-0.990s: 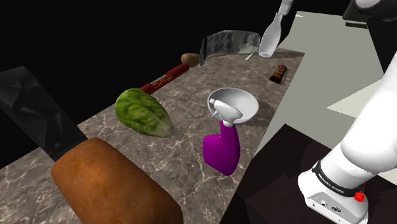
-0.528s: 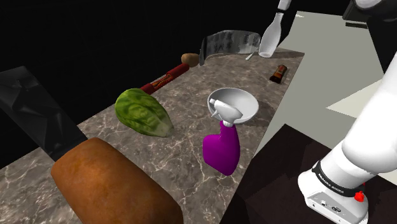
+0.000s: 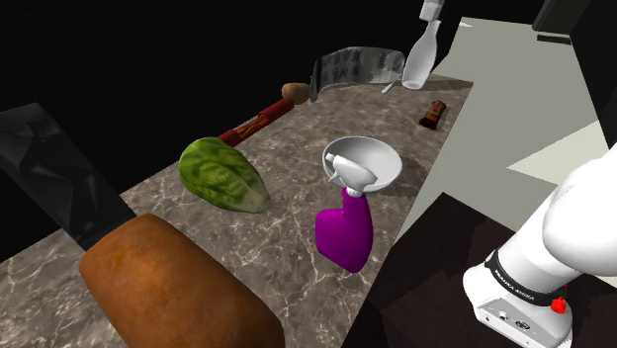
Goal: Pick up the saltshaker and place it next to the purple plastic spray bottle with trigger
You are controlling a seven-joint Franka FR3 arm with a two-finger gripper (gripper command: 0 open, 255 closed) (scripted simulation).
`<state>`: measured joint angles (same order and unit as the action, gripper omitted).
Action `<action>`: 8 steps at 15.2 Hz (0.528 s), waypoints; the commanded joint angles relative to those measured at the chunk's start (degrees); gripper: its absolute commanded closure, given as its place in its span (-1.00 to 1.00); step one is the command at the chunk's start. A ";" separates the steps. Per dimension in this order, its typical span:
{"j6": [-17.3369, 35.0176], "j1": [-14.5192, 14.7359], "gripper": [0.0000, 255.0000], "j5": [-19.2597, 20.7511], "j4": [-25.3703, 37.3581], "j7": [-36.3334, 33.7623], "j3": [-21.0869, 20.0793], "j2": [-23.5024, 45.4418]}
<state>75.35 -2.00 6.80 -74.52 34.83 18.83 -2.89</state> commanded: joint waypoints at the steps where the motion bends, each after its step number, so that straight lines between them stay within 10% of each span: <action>1: 0.25 1.64 1.00 1.18 -3.75 -3.46 -1.97 -3.29; 8: -0.67 5.80 1.00 2.16 -10.91 -14.46 -8.96 -10.09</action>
<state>74.88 3.18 8.85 -84.13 22.20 10.99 -11.74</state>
